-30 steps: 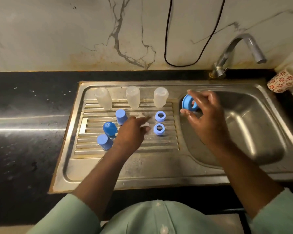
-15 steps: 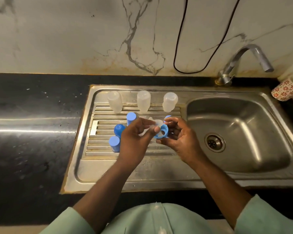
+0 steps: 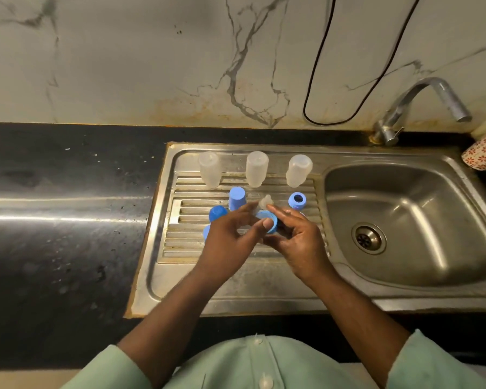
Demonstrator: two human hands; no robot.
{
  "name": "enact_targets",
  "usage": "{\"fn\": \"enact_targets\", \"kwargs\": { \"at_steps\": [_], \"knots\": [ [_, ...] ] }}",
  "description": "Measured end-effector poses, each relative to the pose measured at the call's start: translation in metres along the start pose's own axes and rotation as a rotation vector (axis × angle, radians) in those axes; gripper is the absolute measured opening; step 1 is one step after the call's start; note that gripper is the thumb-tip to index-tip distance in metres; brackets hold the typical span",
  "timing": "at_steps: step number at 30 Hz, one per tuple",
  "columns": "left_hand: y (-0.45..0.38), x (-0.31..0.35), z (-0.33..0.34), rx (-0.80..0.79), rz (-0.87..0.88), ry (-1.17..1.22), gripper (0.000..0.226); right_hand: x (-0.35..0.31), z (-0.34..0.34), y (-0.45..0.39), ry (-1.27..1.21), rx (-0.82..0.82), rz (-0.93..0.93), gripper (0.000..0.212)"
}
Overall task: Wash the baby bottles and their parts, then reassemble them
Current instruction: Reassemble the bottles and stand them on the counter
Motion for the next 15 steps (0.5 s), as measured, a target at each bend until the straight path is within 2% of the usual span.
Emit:
{"fn": "enact_targets", "kwargs": {
  "at_steps": [1, 3, 4, 5, 6, 7, 9, 10, 12, 15],
  "knots": [
    [-0.001, 0.0, -0.003, -0.054, -0.004, 0.045, 0.012, 0.0, 0.001, 0.001, -0.011, 0.007, 0.002, 0.062],
    [0.002, -0.001, -0.013, 0.039, -0.005, 0.167, 0.017, 0.0, 0.003, 0.003, -0.044, 0.038, 0.006, 0.062],
    [0.004, -0.007, -0.018, 0.125, -0.078, 0.245, 0.02, -0.001, 0.004, 0.004, -0.054, 0.048, -0.003, 0.061],
    [0.006, -0.015, -0.021, 0.158, -0.227, 0.34, 0.021, -0.003, 0.005, 0.004, -0.053, 0.05, -0.021, 0.06],
    [0.008, -0.022, -0.019, 0.082, -0.414, 0.454, 0.022, -0.005, 0.008, 0.005, -0.039, 0.052, -0.039, 0.058],
    [0.012, -0.025, -0.012, -0.07, -0.576, 0.568, 0.025, -0.006, 0.011, 0.005, -0.017, 0.06, -0.05, 0.055],
    [0.022, -0.023, 0.0, -0.319, -0.74, 0.768, 0.03, -0.009, 0.014, 0.005, 0.033, 0.072, -0.049, 0.053],
    [0.025, -0.021, 0.003, -0.341, -0.759, 0.863, 0.031, -0.011, 0.015, 0.004, 0.05, 0.06, -0.045, 0.055],
    [0.024, -0.022, 0.004, -0.286, -0.74, 0.986, 0.032, -0.016, 0.019, 0.004, 0.091, -0.01, -0.057, 0.064],
    [0.022, -0.023, 0.002, -0.263, -0.737, 1.047, 0.026, -0.023, 0.02, 0.004, 0.194, -0.101, -0.104, 0.067]
  ]
}}
Point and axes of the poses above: each hand's wrist, its own y-axis away from the middle knuckle, its own z-axis out of the palm, x = y × z, the point moved 4 cm from there along -y, towards the middle knuckle, and after that the axes turned 4 degrees about -y, right-handed, at the moved point
